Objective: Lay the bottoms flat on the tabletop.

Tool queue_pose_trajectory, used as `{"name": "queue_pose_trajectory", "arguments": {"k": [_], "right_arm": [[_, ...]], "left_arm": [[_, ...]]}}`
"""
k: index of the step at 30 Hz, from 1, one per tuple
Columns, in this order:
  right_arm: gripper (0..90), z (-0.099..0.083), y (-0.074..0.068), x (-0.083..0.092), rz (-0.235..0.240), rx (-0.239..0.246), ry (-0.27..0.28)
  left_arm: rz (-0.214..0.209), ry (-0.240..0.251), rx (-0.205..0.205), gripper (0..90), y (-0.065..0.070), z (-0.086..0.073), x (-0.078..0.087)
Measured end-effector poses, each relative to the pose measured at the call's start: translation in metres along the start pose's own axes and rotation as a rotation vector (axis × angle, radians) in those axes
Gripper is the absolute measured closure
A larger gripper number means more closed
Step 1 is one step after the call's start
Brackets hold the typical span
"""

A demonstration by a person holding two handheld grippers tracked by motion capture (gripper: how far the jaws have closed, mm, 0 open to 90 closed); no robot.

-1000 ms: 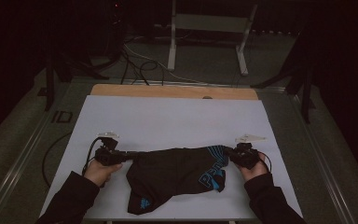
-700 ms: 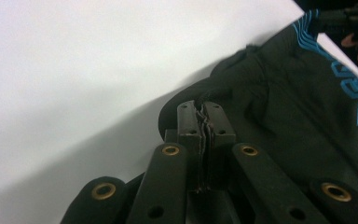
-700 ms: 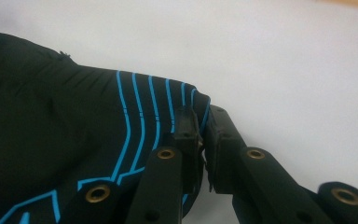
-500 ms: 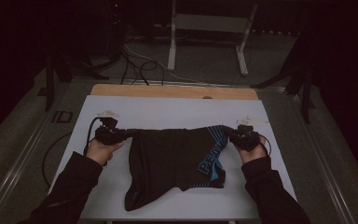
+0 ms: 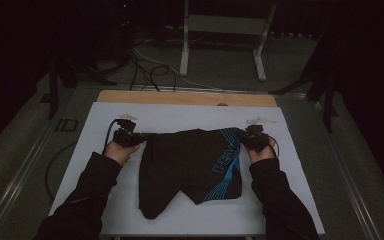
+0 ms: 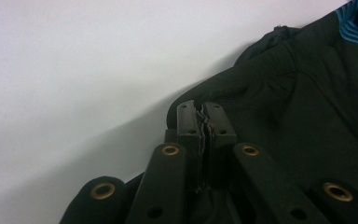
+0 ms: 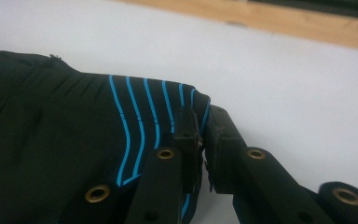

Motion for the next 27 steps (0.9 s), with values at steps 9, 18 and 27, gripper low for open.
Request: {"name": "queue_pose_trajectory", "arguments": {"k": [9, 18, 27], "right_arm": [[84.1, -0.004, 0.004, -0.017, -0.016, -0.007, -0.043], [84.0, 0.014, 0.017, -0.021, -0.067, -0.038, 0.026], [83.3, 0.035, 0.021, -0.020, -0.089, -0.038, 0.087]], "left_arm": [[0.023, 0.019, 0.001, 88.0, -0.005, 0.005, -0.007], [0.032, 0.169, -0.090, 88.0, 0.001, 0.028, -0.003], [0.077, 0.252, -0.093, 87.2, -0.002, 0.036, -0.006]]}}
Point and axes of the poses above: each handheld gripper's, and its own axes: x roughly backward along the jaws, z roughly out of its top, y roughly to its right, the point moved 6 cm from there along -x, roughly forward along the jaws, and after that the axes turned 11 degrees about x, right-handed, at the moved point
